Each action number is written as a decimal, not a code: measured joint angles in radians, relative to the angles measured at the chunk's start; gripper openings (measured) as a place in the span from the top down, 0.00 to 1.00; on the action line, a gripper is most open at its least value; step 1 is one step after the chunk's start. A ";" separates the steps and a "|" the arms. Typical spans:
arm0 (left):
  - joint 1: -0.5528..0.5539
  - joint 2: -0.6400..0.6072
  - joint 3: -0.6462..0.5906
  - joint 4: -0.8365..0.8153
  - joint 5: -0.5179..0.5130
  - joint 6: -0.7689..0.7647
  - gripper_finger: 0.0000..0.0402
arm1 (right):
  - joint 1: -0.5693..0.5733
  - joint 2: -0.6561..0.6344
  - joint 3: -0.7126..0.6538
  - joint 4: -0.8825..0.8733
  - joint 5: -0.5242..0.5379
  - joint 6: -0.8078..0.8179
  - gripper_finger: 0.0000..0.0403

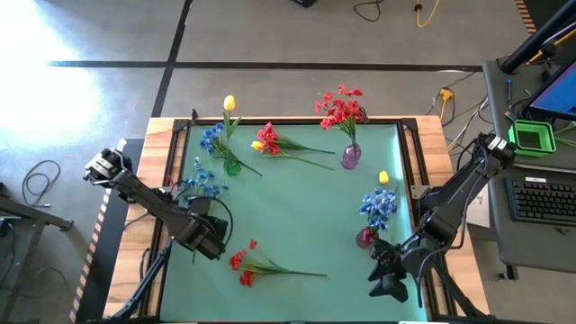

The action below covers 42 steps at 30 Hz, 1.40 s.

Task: Sort flowers into vase by color
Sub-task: Put the bottom blue flower into the red vase

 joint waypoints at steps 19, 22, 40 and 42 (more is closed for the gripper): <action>0.001 0.004 -0.180 0.158 0.009 -0.067 0.33 | 0.006 0.000 0.000 0.015 -0.094 0.044 0.33; 0.001 0.004 -0.224 0.215 0.008 -0.076 0.33 | 0.006 0.000 0.000 0.015 -0.093 0.043 0.33; 0.001 0.004 -0.318 0.328 0.009 -0.128 0.89 | 0.006 0.000 0.000 0.016 -0.090 0.015 0.34; 0.001 0.004 -0.306 0.314 0.022 -0.114 0.97 | 0.006 0.000 0.000 0.023 -0.090 0.000 0.34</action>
